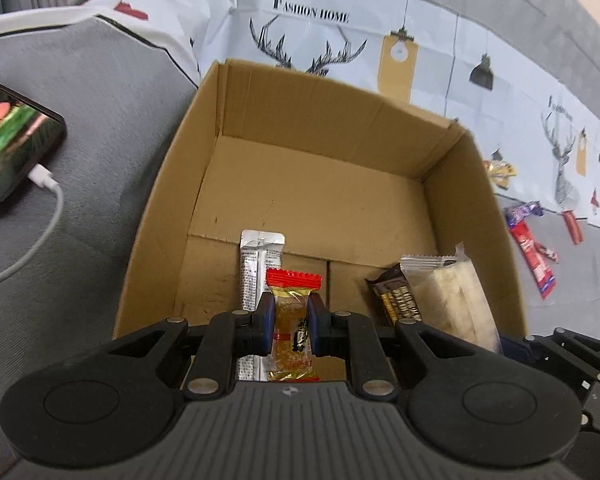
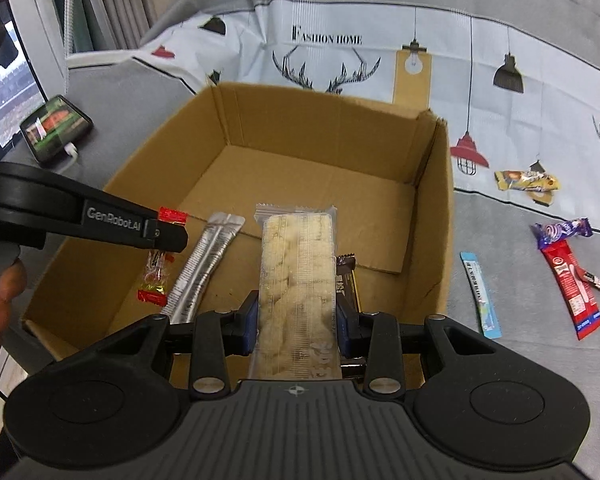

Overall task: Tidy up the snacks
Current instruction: 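Open both tools to drop the candy and bread bar into the box, then lift both tools up and away from the box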

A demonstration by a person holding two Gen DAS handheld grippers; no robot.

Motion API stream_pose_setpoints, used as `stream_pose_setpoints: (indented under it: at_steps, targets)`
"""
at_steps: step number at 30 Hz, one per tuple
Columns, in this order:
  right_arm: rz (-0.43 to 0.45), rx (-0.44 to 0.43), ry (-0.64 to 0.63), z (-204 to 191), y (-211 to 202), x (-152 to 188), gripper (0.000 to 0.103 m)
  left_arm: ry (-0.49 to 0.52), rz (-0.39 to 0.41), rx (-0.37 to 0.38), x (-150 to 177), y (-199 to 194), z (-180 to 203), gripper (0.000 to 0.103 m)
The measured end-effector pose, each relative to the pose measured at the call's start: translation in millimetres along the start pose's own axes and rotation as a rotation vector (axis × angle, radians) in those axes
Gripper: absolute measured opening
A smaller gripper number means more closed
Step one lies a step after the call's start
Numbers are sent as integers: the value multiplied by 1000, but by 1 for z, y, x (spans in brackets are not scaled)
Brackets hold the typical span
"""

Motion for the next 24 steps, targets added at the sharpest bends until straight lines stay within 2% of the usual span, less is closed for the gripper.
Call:
stream_pose_setpoints:
  at_steps: [3,4,5,6,7,9,13,18,22,24]
  targets:
    - [-15,1,-1,1,9,1,38,10,-7,-9,0,9,-1,19]
    - [-17,0,-5,1,10,1,39,14,-3,-12,-1,11,-1,25]
    - [-11,2,-17,1,11,-1,39,14,8,-20,-2,10,-1,52]
    - [2,7,-31,1,9,-3,46,9,14,-29,-4,9,-2,74]
    - [17,15,-47,0,6,-5,66,-4,25,-51,-6,6,-5,102]
    - [54,30,-83,-1,-4,-10,93,-27,86,-77,-10,-8,-8,103]
    - [68,15,-127,-5,-31,-8,96,-4,85,-112,-2,-30,-10,103]
    - [62,23,-41,-6,-72,7,96,15,88,-157,26,-73,-9,103]
    - [108,67,7,-9,-108,19,96,9,73,-177,58,-112,-5,103]
    - [144,81,15,-10,-128,23,96,9,95,-181,68,-131,-1,103]
Point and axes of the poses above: each gripper's, at about its wrist camera, not at the fingertips, and y roughly the way its jaws point, z to its right, x to its underside, the point moved 5 cm from there along y, roughly the way its jaws point, and after that the axes turned 12 degrees about z, right-handed, at the moved point
